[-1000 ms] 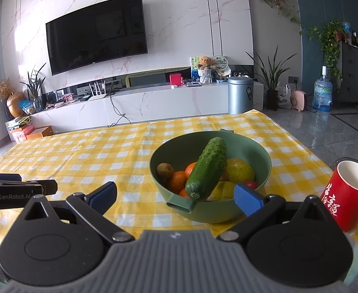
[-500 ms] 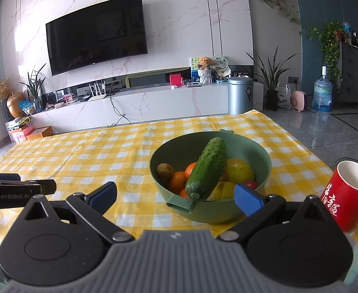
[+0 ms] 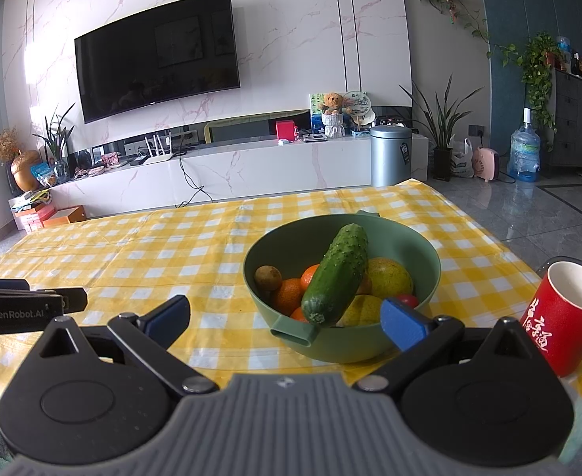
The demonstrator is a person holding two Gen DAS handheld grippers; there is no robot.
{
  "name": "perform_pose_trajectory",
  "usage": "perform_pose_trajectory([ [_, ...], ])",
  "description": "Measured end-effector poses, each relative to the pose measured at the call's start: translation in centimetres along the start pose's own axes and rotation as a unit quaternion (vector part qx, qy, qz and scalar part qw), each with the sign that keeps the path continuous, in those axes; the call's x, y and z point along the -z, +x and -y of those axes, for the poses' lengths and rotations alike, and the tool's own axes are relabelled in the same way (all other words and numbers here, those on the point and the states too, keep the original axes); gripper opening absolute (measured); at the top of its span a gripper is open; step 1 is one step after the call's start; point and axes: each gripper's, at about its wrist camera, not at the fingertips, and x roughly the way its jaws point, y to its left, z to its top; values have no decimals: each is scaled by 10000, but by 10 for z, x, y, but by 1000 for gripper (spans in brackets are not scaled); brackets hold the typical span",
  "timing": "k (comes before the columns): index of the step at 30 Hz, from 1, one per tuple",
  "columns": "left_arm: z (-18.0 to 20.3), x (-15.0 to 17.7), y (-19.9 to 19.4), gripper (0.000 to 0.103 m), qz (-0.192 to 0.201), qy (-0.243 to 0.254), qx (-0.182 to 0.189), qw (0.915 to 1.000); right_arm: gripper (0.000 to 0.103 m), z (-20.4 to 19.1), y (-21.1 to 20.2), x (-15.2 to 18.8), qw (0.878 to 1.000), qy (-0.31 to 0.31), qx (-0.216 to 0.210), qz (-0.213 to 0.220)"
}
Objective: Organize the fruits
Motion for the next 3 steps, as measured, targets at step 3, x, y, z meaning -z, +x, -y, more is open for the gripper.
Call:
perform_pose_trajectory([
  [3, 0, -1, -2, 96, 45, 0, -30, 10000, 99, 0, 0, 0, 10000, 2, 0, 0],
])
